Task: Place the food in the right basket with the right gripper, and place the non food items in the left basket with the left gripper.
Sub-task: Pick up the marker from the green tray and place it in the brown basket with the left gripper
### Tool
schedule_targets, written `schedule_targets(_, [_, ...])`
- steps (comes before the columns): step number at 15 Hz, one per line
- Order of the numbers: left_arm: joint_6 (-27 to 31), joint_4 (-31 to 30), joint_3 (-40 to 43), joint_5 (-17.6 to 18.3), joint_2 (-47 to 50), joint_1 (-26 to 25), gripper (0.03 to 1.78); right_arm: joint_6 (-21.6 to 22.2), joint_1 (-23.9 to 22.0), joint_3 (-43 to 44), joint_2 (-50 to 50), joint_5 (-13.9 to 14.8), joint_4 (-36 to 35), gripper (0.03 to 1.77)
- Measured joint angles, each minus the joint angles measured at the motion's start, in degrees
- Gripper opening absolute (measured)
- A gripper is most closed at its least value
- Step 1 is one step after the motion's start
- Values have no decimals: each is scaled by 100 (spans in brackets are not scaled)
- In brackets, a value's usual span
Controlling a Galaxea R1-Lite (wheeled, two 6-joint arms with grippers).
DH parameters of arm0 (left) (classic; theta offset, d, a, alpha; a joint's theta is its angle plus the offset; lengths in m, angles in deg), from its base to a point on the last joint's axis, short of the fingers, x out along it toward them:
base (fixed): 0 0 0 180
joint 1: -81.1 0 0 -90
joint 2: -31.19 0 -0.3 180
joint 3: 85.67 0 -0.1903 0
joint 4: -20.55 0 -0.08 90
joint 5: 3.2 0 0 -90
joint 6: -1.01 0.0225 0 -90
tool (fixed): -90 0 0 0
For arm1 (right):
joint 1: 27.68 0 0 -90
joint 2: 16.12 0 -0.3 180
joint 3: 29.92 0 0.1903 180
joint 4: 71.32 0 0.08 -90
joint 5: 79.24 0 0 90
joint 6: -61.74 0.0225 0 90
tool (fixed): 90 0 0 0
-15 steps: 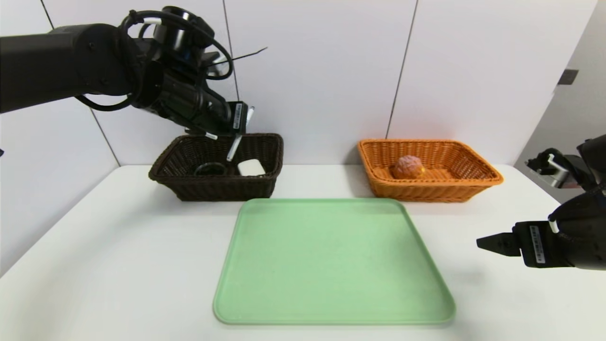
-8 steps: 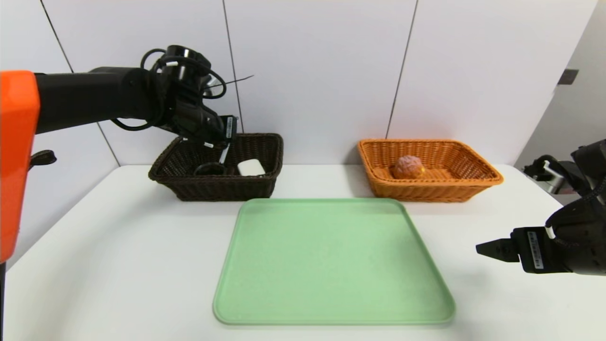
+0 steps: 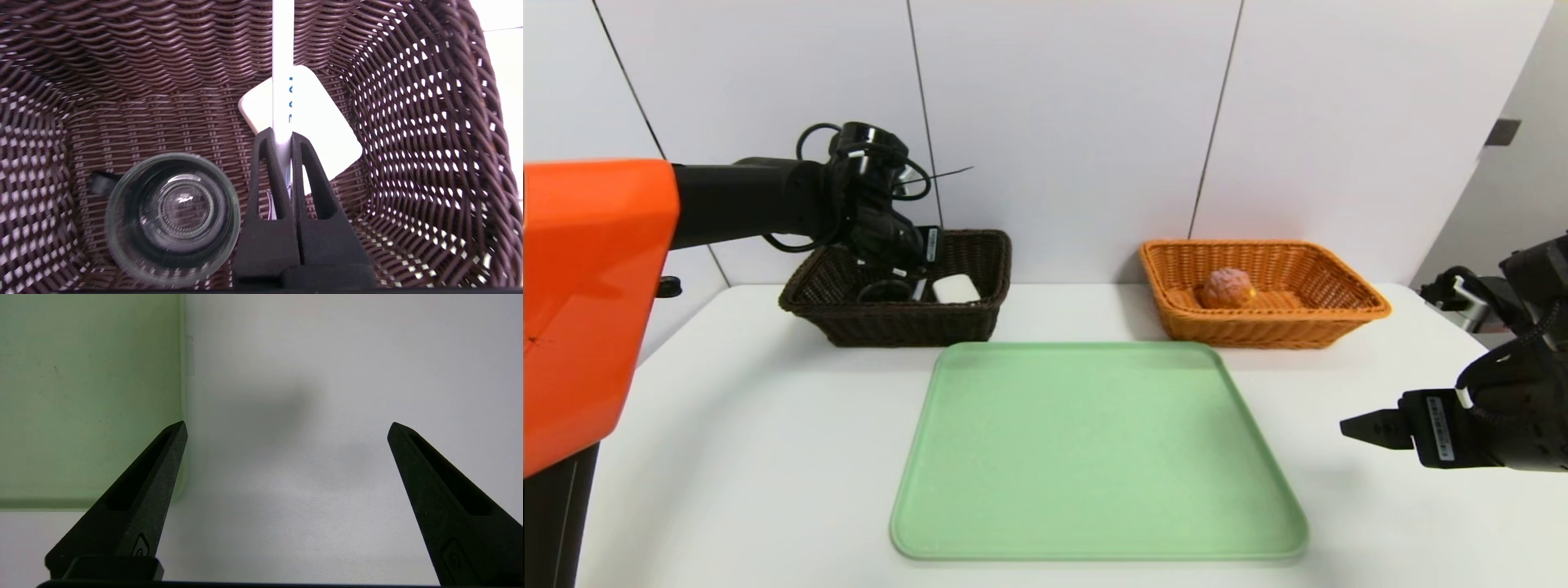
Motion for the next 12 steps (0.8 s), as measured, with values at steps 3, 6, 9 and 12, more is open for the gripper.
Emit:
schedule_targets(3, [11,-27,0,0,-99,6,5,2,0,-6,2,0,2,170])
schedule_targets(6, [4,-55,2,-2,-177,9,5,2,4,-23,5,-2,2,170])
schedule_targets(9, [2,-55,2,0,-239,9,5,0,6,-23,5,-2,5,170])
schedule_targets(12, [4,-52,2,-9,-280,9,24,0,6,-15,-2,4,7,170])
